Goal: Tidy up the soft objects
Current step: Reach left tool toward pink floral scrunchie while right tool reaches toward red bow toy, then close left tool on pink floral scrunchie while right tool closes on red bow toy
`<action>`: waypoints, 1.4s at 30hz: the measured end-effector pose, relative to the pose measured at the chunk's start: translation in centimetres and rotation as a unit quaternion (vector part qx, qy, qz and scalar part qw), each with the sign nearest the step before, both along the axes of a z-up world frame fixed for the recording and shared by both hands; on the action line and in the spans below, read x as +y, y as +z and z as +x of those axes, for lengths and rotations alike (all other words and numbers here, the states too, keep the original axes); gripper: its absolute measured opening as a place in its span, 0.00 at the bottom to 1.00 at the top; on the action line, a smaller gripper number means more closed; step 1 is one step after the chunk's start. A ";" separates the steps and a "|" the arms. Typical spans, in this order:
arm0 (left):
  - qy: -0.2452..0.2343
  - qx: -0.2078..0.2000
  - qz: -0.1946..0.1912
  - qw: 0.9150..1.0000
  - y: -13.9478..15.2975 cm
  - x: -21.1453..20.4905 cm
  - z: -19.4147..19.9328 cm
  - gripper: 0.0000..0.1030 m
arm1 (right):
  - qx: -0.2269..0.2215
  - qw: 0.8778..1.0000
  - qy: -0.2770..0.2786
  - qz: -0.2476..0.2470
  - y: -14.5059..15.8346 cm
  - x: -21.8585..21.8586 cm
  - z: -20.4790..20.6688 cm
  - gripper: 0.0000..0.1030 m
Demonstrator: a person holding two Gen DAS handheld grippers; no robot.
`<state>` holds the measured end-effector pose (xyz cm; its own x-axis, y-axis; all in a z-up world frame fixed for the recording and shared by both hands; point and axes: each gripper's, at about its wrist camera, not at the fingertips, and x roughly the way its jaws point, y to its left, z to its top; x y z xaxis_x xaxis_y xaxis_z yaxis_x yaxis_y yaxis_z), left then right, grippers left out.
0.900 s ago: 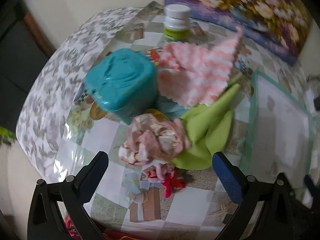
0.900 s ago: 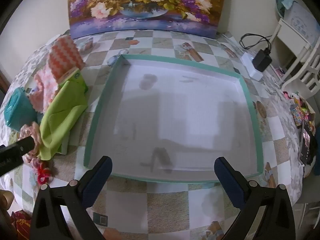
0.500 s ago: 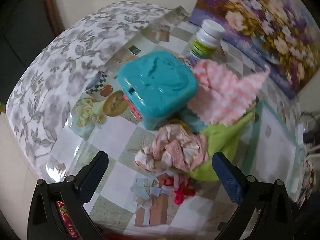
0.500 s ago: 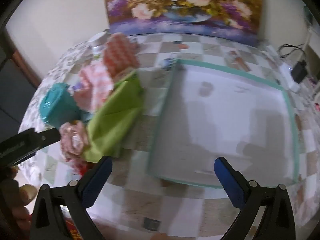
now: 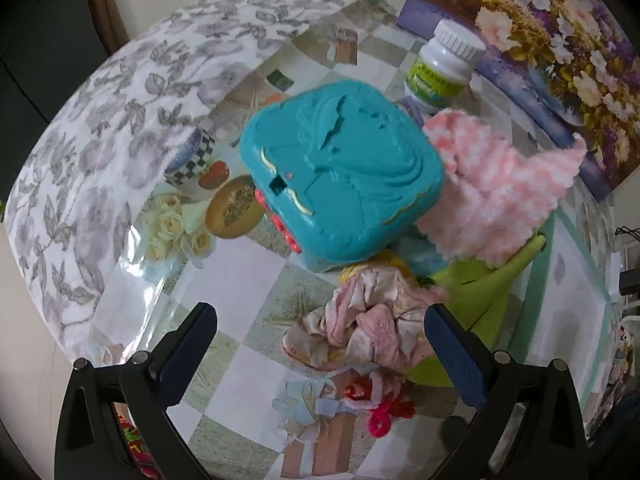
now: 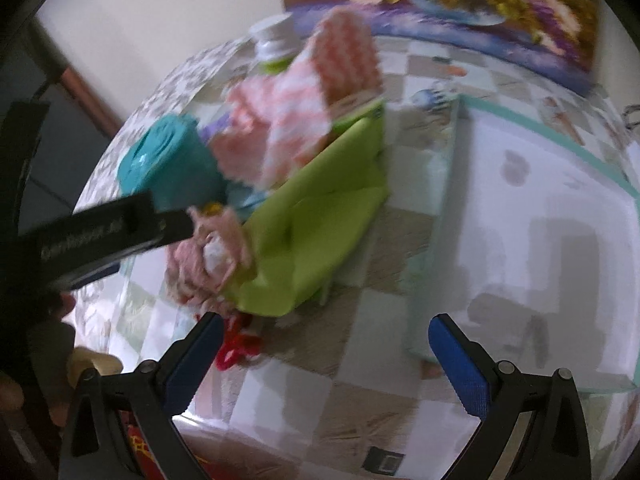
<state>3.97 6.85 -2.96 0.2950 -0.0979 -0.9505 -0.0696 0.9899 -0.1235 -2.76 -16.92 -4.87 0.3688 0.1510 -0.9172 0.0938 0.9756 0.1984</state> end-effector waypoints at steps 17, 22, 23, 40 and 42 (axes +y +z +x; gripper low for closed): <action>0.044 0.046 -0.013 0.998 -2.8 5.0 0.3 1.00 | 0.052 0.993 0.108 0.006 -3.9 5.9 2.2 0.81; 0.041 0.051 -0.016 0.998 -3.1 4.8 0.0 1.00 | 0.036 0.990 0.133 -0.014 -4.2 8.0 2.5 0.68; 0.039 0.054 -0.018 0.998 -3.0 4.3 0.0 1.00 | 0.034 0.990 0.133 -0.017 -4.1 8.3 2.3 0.66; -0.008 0.060 0.009 0.998 -3.8 -3.8 2.5 0.97 | 0.038 0.997 0.067 -0.003 -5.1 2.9 2.3 0.30; -0.012 0.065 0.008 0.998 -4.4 -4.8 3.0 0.92 | 0.037 0.997 0.069 0.000 -4.7 2.0 2.2 0.29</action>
